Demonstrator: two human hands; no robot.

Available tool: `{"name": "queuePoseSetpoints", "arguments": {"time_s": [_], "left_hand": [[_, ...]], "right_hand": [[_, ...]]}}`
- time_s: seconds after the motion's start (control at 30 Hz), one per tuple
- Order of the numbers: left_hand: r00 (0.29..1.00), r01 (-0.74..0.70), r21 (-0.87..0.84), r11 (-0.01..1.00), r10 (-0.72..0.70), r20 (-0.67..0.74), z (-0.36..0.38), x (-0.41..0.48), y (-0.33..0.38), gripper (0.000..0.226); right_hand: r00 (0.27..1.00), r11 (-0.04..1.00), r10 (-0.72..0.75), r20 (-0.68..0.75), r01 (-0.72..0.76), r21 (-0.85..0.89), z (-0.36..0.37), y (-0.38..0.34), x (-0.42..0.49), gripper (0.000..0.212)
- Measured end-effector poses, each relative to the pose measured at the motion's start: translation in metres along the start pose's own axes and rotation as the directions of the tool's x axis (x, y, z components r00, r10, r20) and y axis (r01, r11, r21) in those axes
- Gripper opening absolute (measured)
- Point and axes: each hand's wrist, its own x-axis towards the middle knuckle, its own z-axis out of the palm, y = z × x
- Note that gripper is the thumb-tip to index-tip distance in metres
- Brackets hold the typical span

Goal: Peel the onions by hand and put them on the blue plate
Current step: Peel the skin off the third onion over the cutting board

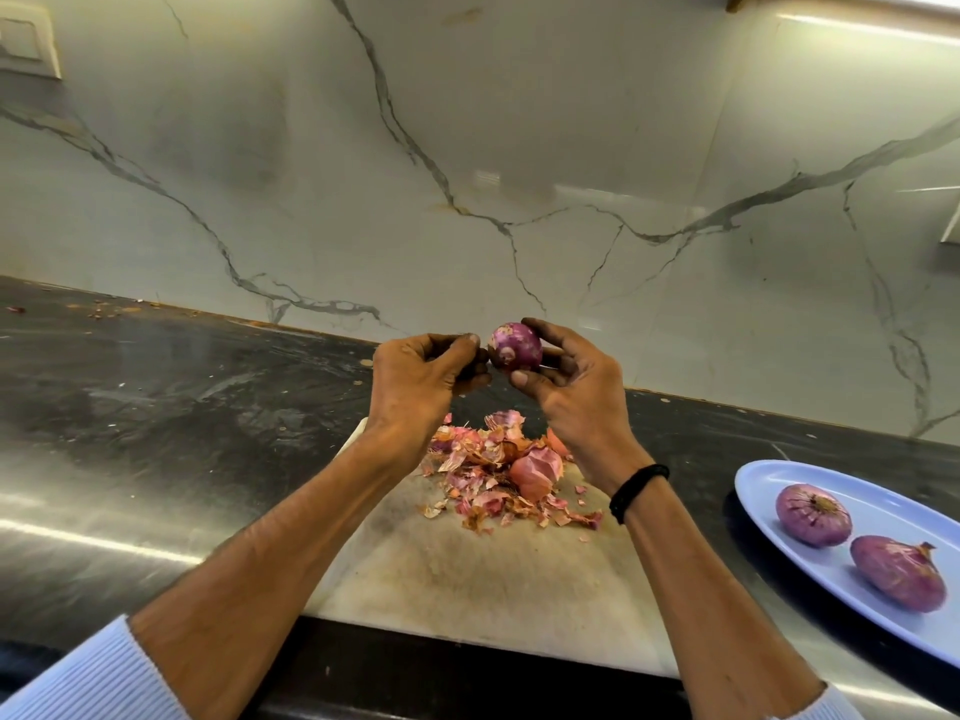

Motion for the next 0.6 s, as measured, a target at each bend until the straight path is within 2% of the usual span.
{"name": "queuePoseSetpoints", "arguments": {"time_s": [0.13,0.23,0.37,0.6], "left_hand": [[0.999,0.037,-0.046,0.998,-0.036,0.020,0.002,-0.001,0.002,0.005],[0.995,0.083,-0.136,0.987,-0.075,0.065,0.004,-0.002,0.006,0.022],[0.990,0.083,-0.104,0.991,-0.070,0.121,0.005,-0.004,0.006,0.036],[0.995,0.042,-0.006,0.999,-0.041,0.092,0.003,-0.005,0.005,0.017]], "right_hand": [[1.000,0.998,0.025,0.004,-0.026,0.056,0.000,-0.001,-0.001,0.058],[1.000,0.997,0.019,-0.002,-0.019,0.075,-0.002,-0.002,-0.001,0.058],[1.000,0.999,-0.001,0.013,0.000,0.040,-0.002,0.000,-0.001,0.057],[0.993,0.980,-0.104,0.050,0.111,-0.167,0.000,0.009,0.001,0.055]]}}
